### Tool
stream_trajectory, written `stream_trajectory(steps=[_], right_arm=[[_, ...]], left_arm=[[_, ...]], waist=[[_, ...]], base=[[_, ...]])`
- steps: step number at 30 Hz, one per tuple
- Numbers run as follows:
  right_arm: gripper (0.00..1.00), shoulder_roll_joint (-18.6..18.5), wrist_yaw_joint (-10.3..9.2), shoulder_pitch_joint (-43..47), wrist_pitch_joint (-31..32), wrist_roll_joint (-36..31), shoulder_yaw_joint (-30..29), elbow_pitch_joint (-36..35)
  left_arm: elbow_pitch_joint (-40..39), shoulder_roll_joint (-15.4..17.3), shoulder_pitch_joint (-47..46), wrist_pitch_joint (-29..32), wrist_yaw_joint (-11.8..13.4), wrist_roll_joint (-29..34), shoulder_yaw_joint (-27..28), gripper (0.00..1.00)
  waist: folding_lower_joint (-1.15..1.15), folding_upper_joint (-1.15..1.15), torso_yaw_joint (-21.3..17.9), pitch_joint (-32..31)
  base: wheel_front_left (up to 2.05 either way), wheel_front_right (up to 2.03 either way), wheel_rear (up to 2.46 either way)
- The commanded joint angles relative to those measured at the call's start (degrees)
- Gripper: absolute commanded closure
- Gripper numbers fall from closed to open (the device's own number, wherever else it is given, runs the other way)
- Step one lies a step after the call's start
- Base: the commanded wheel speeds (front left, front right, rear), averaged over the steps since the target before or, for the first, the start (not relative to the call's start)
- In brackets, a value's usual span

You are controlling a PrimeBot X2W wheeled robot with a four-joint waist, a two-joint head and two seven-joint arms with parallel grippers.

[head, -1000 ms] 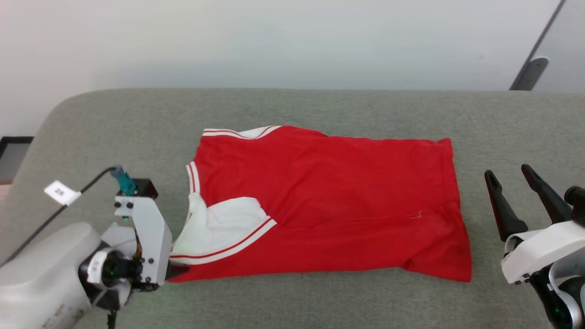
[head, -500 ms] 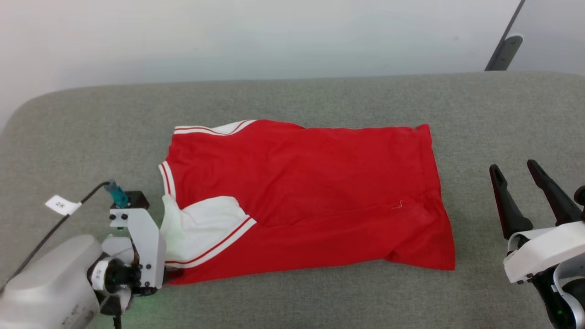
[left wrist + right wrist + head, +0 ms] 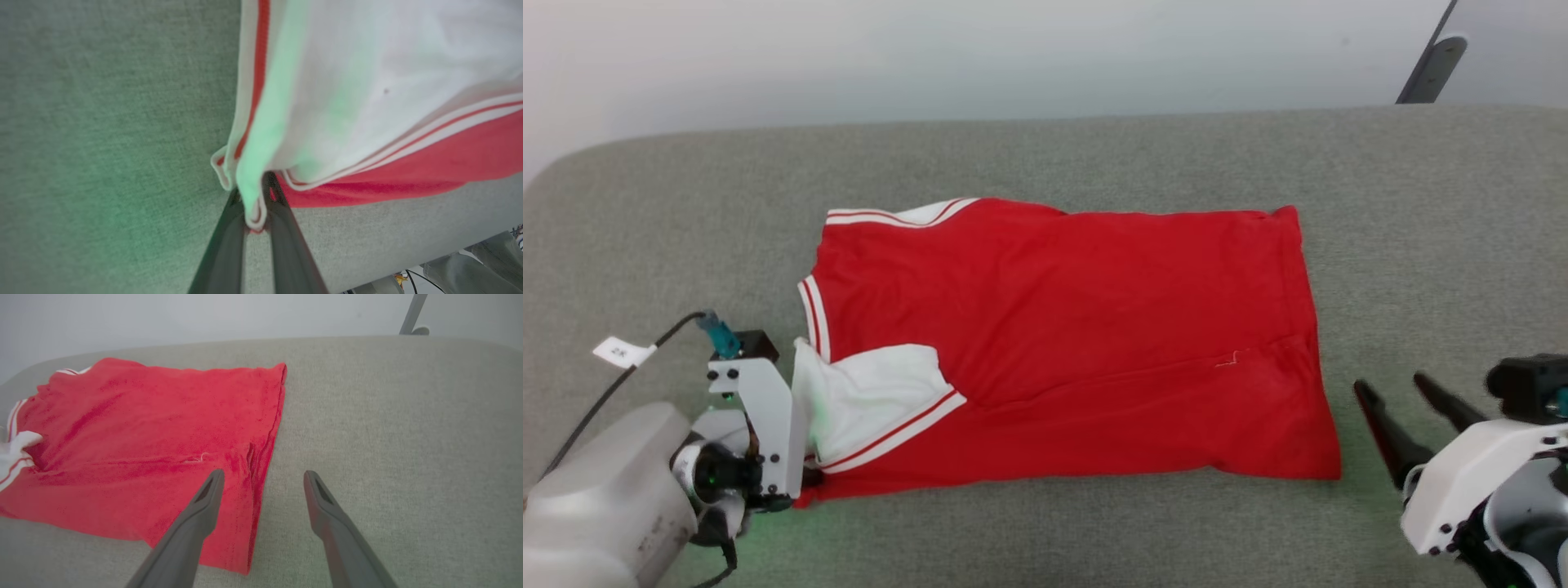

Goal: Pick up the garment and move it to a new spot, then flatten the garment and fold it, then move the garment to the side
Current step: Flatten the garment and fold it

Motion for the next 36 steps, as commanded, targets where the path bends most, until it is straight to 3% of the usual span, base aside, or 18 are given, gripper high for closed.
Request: stream_trajectory(steps=[1,20,21,22,29,36], right_arm=[[0.0,0.0,-0.09,0.1,1.2,0.3,0.3,0.3],[0.0,3.0,-0.08,-8.5,19.9,-2.5,1.4,16.8],[0.38,3.1,-0.08,-8.6,20.4,-2.8,1.5,17.7],[1.0,2.8,-0.08,-8.7,20.9,-3.3,2.0,18.4],[1.0,2.0,-0.1,-9.3,21.1,-3.5,1.1,19.5],[1.0,0.0,-0.11,-8.6,22.5,-2.4,0.5,16.8]], left_arm=[[0.1,-3.7,2.0,-0.8,-0.4,0.1,-1.1,1.0],[5.7,-9.3,-2.2,-4.1,-4.5,1.9,-1.0,1.0],[5.9,-9.5,-2.3,-4.1,-4.6,1.9,-0.9,1.0],[6.1,-9.6,-2.4,-4.3,-4.8,1.9,-1.0,1.0],[7.0,-9.2,-2.1,-4.3,-5.2,1.7,-1.1,1.0],[5.9,-6.6,-2.5,-1.9,-5.6,1.7,-1.4,1.0]], waist=[[0.0,0.0,0.5,0.7],[0.0,0.0,4.5,4.7],[0.0,0.0,4.6,4.7],[0.0,0.0,4.7,4.8],[0.0,0.0,5.1,4.6],[0.0,0.0,5.5,3.3]], base=[[0.0,0.0,0.0],[0.0,0.0,0.0],[0.0,0.0,0.0],[0.0,0.0,0.0],[0.0,0.0,0.0],[0.0,0.0,0.0]])
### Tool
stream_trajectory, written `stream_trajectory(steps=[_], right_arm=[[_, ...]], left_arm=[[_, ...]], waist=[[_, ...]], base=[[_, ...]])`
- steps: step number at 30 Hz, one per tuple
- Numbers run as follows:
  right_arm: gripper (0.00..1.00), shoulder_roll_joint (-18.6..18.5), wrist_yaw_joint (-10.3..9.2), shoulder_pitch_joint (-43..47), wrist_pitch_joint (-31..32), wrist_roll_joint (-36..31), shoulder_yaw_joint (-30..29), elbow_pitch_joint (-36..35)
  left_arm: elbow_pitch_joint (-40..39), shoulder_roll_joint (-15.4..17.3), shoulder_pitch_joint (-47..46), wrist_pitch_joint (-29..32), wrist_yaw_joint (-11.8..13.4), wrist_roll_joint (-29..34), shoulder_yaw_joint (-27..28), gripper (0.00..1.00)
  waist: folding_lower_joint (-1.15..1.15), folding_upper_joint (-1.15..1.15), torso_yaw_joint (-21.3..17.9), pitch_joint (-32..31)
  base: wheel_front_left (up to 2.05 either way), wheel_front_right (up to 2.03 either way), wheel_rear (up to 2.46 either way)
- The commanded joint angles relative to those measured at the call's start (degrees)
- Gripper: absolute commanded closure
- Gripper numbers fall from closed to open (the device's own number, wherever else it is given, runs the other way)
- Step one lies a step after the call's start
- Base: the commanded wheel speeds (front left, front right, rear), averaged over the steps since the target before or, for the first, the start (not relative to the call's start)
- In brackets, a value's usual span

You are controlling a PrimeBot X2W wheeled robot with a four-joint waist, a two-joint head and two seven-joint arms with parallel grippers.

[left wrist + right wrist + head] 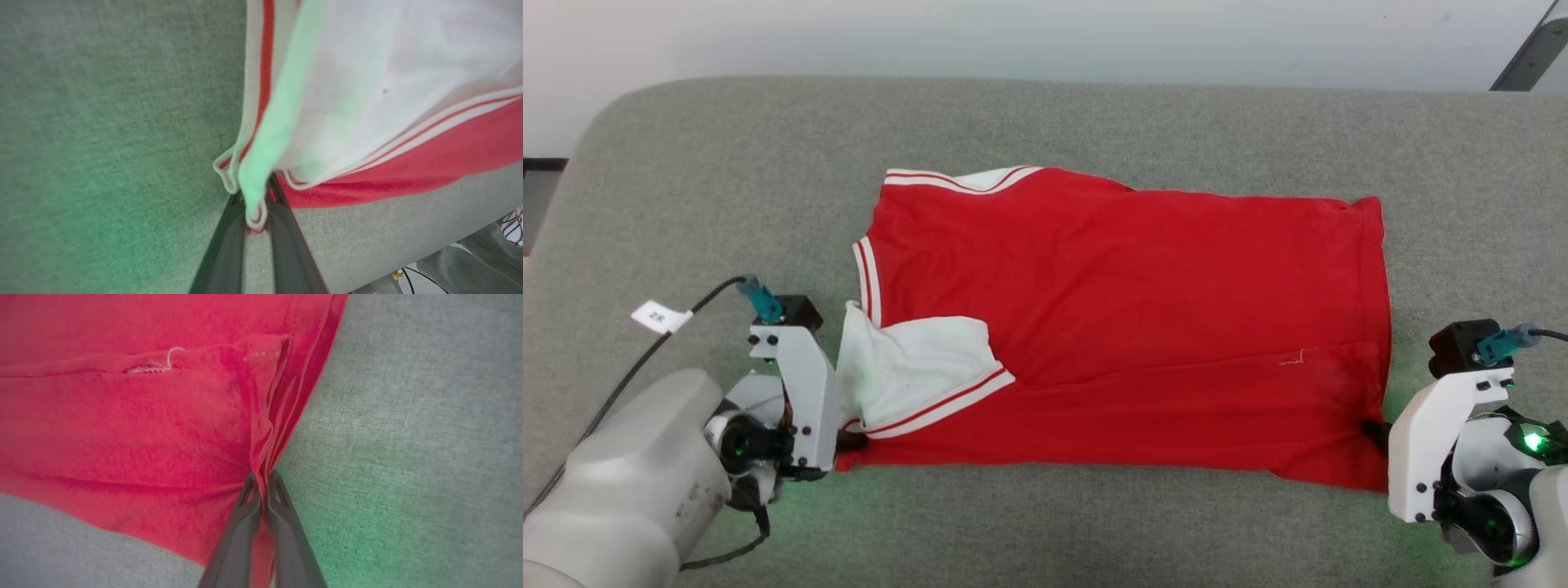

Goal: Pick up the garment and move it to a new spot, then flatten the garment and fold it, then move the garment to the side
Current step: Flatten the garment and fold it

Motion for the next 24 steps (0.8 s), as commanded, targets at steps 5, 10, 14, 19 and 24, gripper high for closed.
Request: stream_trajectory(steps=[5,10,14,19,24], right_arm=[[1.0,-2.5,-0.12,2.9,3.1,1.1,0.7,-2.2],[1.0,-4.5,-0.12,4.3,5.4,2.6,0.7,-5.7],[1.0,-6.0,-0.12,6.1,7.3,3.3,0.5,-8.4],[1.0,-7.9,-0.12,8.7,10.2,4.5,0.9,-11.9],[1.0,-9.6,-0.12,11.7,13.0,6.1,0.7,-15.6]], left_arm=[[-1.6,0.4,1.9,1.3,0.8,0.9,-1.6,1.0],[-5.6,3.1,2.2,2.8,2.3,1.6,-2.2,1.0],[-9.8,5.4,2.7,4.2,4.2,2.0,-2.7,1.0],[-17.1,9.3,3.7,6.2,7.9,1.9,-3.0,1.0],[-26.1,13.5,6.0,8.5,12.8,1.4,-3.5,1.0]], waist=[[0.0,-0.01,0.5,-1.7],[0.0,-0.01,0.8,-3.0],[0.0,-0.01,1.1,-3.8],[0.0,-0.01,1.4,-4.6],[0.0,-0.01,1.6,-4.8]], base=[[0.0,0.0,0.0],[0.0,0.0,0.0],[0.0,0.0,0.0],[0.0,0.0,0.0],[0.0,0.0,0.0]])
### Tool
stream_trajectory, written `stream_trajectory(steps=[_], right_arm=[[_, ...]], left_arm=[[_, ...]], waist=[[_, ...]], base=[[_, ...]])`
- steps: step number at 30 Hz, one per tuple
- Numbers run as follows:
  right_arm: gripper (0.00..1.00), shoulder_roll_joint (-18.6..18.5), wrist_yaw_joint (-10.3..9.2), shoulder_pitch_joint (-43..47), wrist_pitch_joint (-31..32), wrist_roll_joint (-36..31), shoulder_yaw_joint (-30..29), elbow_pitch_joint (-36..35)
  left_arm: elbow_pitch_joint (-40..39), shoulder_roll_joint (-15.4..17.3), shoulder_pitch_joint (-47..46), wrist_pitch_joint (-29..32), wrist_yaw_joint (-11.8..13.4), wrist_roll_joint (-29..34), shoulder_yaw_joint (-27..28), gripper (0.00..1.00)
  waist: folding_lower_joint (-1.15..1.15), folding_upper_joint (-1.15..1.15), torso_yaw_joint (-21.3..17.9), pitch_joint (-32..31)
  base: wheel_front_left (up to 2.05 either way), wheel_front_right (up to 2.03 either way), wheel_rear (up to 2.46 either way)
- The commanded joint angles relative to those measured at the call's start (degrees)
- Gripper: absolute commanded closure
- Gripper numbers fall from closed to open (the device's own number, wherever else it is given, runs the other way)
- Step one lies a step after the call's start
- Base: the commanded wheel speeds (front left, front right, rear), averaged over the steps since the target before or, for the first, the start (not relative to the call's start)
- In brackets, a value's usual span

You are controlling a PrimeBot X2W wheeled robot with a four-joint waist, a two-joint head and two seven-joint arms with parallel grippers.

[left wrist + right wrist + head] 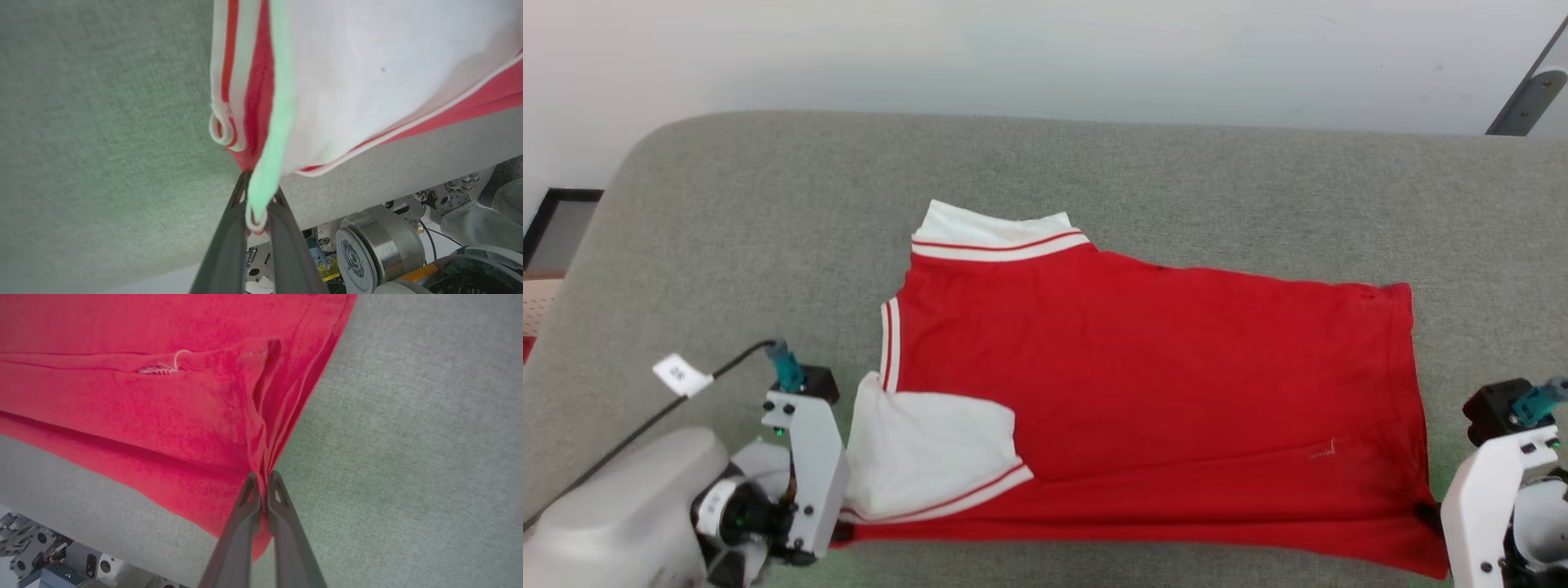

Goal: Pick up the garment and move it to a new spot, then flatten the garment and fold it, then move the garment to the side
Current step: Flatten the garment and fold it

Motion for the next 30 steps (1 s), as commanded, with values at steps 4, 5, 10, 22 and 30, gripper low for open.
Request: stream_trajectory(steps=[4,5,10,22,30], right_arm=[[1.0,-1.3,-0.11,2.9,1.7,1.3,-1.0,-2.0],[1.0,-1.2,-0.11,3.5,1.9,1.5,-1.1,-2.2],[1.0,-0.2,-0.11,5.2,1.8,1.5,-1.7,-2.3],[0.0,1.2,-0.1,3.1,-3.1,-0.2,0.0,0.7],[0.0,0.7,-0.1,2.2,-5.0,0.9,-0.4,0.1]], left_arm=[[-7.2,3.4,3.3,0.5,4.1,-0.3,-0.5,1.0],[-8.4,3.8,3.8,0.2,4.8,-0.4,-0.5,1.0],[-12.1,4.3,6.5,-0.6,6.9,-0.7,-0.9,1.0],[-9.2,3.0,6.6,-4.7,7.0,1.5,-0.4,0.0],[-12.7,5.7,3.6,-3.7,7.3,2.2,1.0,0.0]], waist=[[0.0,0.0,0.0,0.4],[0.0,0.0,0.0,0.5],[0.0,0.0,-0.2,1.3],[0.0,0.0,-0.9,1.6],[0.0,0.0,-1.4,1.0]], base=[[0.0,0.0,0.0],[0.0,0.0,0.0],[0.0,0.0,0.0],[0.0,0.0,0.0],[0.0,0.0,0.0]])
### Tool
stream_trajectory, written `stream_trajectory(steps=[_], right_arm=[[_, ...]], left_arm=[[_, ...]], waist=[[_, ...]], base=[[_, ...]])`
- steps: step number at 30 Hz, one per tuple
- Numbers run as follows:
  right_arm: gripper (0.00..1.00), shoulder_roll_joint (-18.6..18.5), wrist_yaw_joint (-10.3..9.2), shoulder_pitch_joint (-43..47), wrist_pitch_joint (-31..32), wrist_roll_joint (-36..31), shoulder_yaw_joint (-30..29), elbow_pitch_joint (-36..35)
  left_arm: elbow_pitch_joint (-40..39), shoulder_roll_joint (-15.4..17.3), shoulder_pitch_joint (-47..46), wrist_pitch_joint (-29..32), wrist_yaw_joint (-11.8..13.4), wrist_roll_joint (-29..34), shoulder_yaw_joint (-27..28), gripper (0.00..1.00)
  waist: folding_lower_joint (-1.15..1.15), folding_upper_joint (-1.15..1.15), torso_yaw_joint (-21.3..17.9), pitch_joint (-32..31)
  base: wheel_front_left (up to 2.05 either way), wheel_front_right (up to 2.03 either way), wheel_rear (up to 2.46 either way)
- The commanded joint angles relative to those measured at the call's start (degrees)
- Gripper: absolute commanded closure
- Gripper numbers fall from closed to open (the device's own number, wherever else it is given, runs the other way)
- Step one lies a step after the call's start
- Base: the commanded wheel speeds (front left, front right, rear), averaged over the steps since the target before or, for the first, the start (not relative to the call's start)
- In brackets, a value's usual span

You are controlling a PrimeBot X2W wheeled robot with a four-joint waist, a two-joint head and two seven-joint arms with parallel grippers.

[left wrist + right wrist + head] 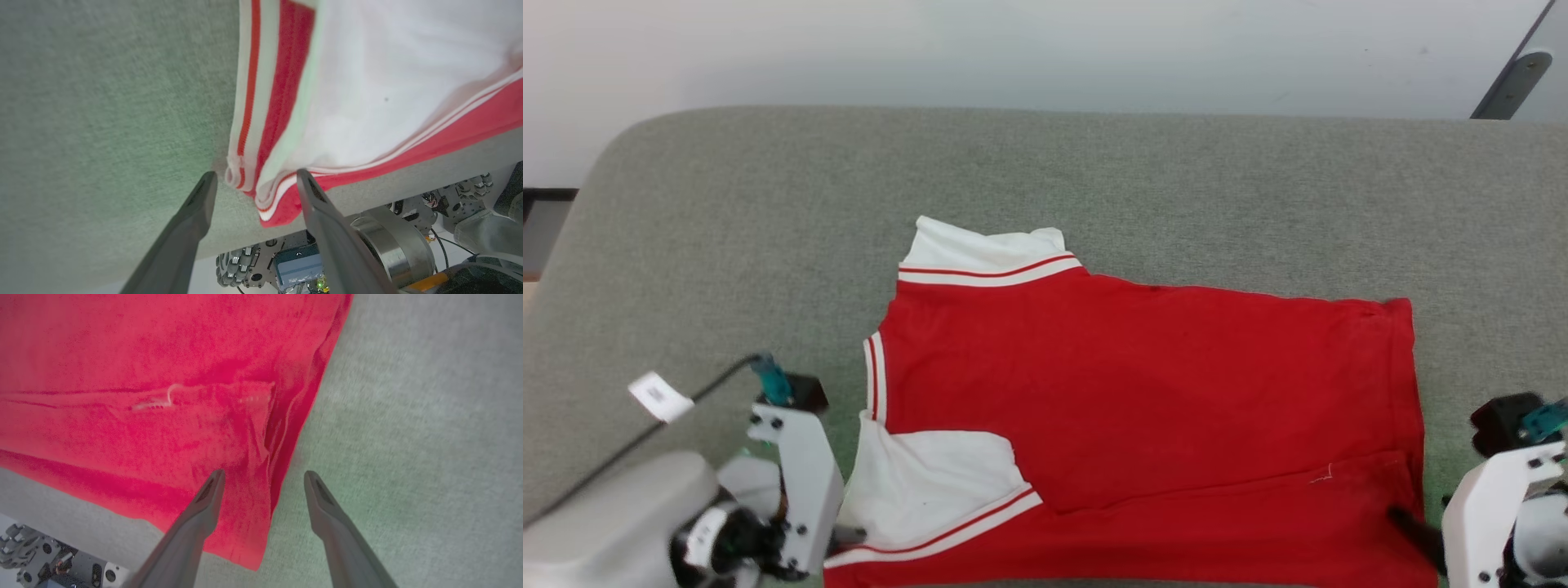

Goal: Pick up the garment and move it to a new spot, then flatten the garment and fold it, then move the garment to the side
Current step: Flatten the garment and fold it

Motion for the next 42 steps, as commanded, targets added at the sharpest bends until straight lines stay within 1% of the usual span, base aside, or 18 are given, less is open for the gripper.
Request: stream_trajectory(steps=[1,4,7,9,10,12,16,19,23,29,32,37,42], right_arm=[[0.0,0.1,-0.09,-0.8,-0.7,0.2,-0.7,-0.5],[0.0,0.6,-0.09,-1.4,-3.4,-0.3,-1.9,-2.6],[0.0,1.9,-0.09,-3.1,-8.1,-1.5,-3.3,-4.7],[0.0,3.2,-0.09,-4.4,-12.5,-2.5,-3.9,-5.6],[0.0,3.5,-0.09,-5.2,-15.0,-3.1,-3.9,-6.1],[0.0,4.9,-0.09,-6.9,-20.1,-4.1,-3.7,-6.4],[0.0,6.7,-0.09,-9.9,-28.8,-6.5,-1.7,-5.4],[0.0,7.4,-0.09,-12.1,-34.7,-8.0,0.4,-4.3],[0.0,8.4,-0.09,-14.0,-40.6,-8.7,2.6,-2.2],[0.0,9.1,-0.09,-16.2,-44.6,-8.5,4.7,0.7],[0.0,9.3,-0.09,-17.0,-45.2,-8.0,5.1,1.9],[0.0,9.3,-0.09,-17.3,-45.1,-7.8,5.1,2.9],[0.0,9.3,-0.09,-17.1,-44.2,-7.8,4.4,2.6]], left_arm=[[-0.8,0.7,-0.9,0.4,0.3,0.5,0.3,0.0],[-2.6,2.3,-2.8,1.0,1.1,0.7,1.5,0.0],[-3.5,3.3,-5.4,0.5,1.6,1.2,3.2,0.0],[-3.3,3.2,-7.2,-0.4,1.0,2.0,4.2,0.0],[-2.7,3.0,-8.3,-1.1,1.0,2.4,4.8,0.0],[-1.2,2.1,-10.6,-2.5,0.1,3.9,5.7,0.0],[4.0,0.0,-15.1,-6.0,-2.8,7.0,6.9,0.0],[9.5,-1.7,-18.5,-8.7,-5.7,9.8,7.2,0.0],[17.1,-3.9,-22.1,-12.1,-9.4,12.4,7.6,0.0],[26.8,-7.3,-26.1,-15.1,-13.1,14.0,7.8,0.0],[31.2,-8.9,-27.5,-14.6,-14.9,14.5,7.1,0.0],[37.5,-11.3,-27.7,-9.1,-16.7,11.9,6.4,0.0],[40.7,-13.3,-27.5,-2.9,-17.6,10.1,5.5,0.0]], waist=[[0.0,0.0,-0.2,-0.1],[0.0,0.0,-0.9,-0.1],[0.0,0.0,-2.0,0.6],[0.0,0.0,-2.9,1.4],[0.0,0.0,-3.4,1.8],[0.0,0.0,-4.6,2.8],[0.0,0.0,-7.2,4.9],[0.0,0.0,-9.2,6.4],[0.0,0.0,-11.4,8.0],[0.0,0.0,-13.6,9.9],[0.0,0.0,-14.3,10.7],[0.0,0.0,-14.8,11.4],[0.0,0.0,-14.7,11.6]], base=[[0.0,0.0,0.0],[0.0,0.0,0.0],[0.0,0.0,0.0],[0.0,0.0,0.0],[0.0,0.0,0.0],[0.0,0.0,0.0],[0.0,0.0,0.0],[0.0,0.0,0.0],[0.0,0.0,0.0],[0.0,0.0,0.0],[0.0,0.0,0.0],[0.0,0.0,0.0],[0.0,0.0,0.0]])
